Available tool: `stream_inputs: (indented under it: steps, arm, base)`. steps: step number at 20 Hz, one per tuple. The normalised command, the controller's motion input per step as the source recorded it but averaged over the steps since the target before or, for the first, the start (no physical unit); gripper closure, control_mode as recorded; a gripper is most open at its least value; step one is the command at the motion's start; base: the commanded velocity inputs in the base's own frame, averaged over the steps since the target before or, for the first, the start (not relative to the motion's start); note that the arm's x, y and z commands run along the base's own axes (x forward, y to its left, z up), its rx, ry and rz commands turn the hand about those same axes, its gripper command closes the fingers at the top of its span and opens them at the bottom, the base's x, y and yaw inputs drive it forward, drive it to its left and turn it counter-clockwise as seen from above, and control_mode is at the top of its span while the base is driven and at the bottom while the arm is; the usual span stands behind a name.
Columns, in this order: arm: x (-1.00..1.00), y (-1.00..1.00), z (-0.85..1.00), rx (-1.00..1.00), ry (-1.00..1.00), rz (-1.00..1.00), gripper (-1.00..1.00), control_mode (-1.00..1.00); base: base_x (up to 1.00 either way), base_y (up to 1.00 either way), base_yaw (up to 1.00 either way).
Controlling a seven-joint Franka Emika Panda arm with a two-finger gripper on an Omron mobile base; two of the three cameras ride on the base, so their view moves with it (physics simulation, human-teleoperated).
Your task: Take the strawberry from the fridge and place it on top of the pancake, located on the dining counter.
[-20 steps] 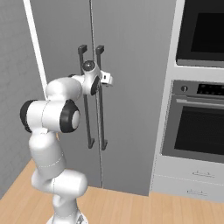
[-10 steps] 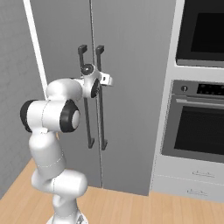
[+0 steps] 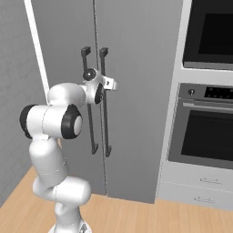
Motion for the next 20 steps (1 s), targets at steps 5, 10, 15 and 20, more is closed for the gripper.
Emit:
stream_inputs:
  steps: [5, 10, 15, 20]
  arm:
    - [-0.98, -0.34, -0.01, 0.0, 0.06, -0.07, 1.0, -1.0]
    - [-1.0, -0.7, 0.0, 0.01, 0.19, 0.0, 1.0, -1.0]
    - [-1.0, -0.84, -0.04, 0.03, 0.12, 0.0, 1.0, -1.0]
    - [-1.0, -0.74, -0.19, 0.03, -0.01, -0.01, -1.0, -1.0]
  base:
    - [0.0, 0.0, 0.0]
    - [0.0, 0.0, 0.0]
    - [0.0, 0.0, 0.0]
    - [0.0, 0.0, 0.0]
